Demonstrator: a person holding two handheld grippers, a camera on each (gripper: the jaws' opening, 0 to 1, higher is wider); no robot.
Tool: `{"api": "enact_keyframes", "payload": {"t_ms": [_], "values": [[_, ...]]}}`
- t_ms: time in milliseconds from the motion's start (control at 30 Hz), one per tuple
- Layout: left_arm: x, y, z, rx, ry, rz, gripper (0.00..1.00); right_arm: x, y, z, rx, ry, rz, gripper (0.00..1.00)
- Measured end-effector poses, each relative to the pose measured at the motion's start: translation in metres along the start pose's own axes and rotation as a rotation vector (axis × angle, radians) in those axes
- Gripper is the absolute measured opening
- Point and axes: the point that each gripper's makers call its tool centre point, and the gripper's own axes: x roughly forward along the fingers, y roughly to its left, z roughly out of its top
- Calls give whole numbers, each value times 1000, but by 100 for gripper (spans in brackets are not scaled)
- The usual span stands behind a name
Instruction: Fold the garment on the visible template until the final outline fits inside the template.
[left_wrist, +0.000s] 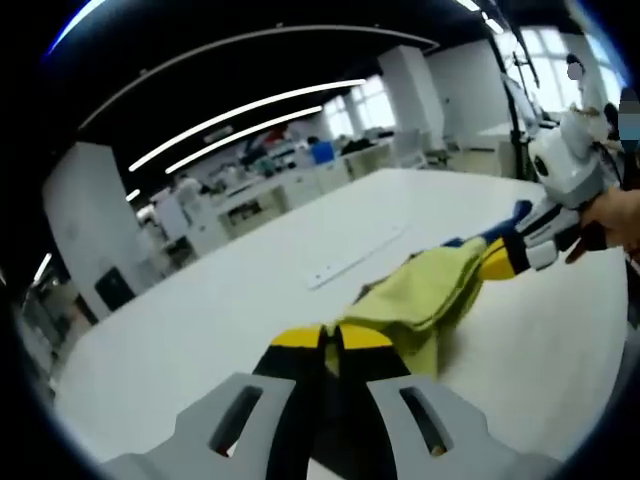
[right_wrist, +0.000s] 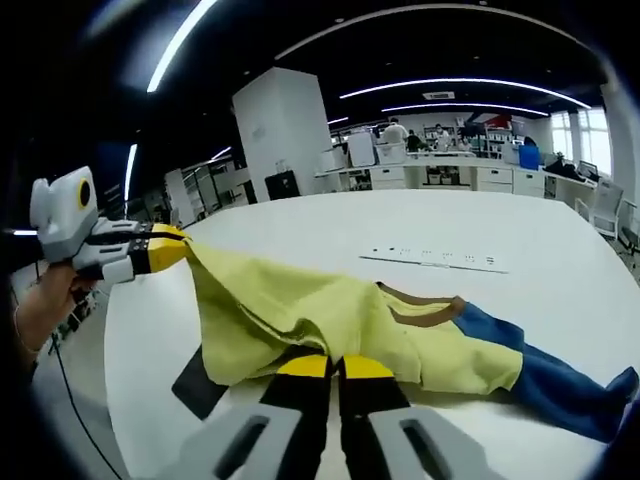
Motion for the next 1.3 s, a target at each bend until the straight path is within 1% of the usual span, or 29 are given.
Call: {"api": "enact_keyframes", "payload": {"t_ms": [67,233,333,467,533,600,667,767,900,967,1067,1200,1300], "values": [[-2,-1,2,-6,-6,-9,1,-7,-5,0,1,5,-10,0],[-10,-8,5,-12,-15,-31,1,-24,-19,0,-27,14,-40,0],[-15,-10,7,-29,-22,-44,1,-36,-27,2,-37,15,-52,0],[-20,-14,9,-68,-29,-61,1,-46,-30,2,-41,13,-52,0],[-23,-16,9,-94,-32,-77,1,-51,-30,2,-22,11,-47,0],[-27,-19,9,-111,-34,-94,1,-57,-30,1,-30,17,-43,0],[-31,-24,8,-114,-28,-111,1,-64,-31,0,-42,19,-40,0],[-39,-32,4,-102,-17,-131,1,-75,-31,0,-36,18,-21,0],[-51,-44,-4,-46,5,-160,1,-89,-30,0,-30,20,2,0],[-56,-50,-6,-38,8,-177,1,-95,-29,0,-31,26,11,0],[-64,-60,-10,-24,19,-205,1,-106,-26,-4,-59,40,21,0],[-73,-69,-16,-28,31,-230,1,-116,-20,-8,-56,45,48,0],[-82,-78,-22,-47,40,-266,1,-125,-16,-15,-68,58,62,0]]}}
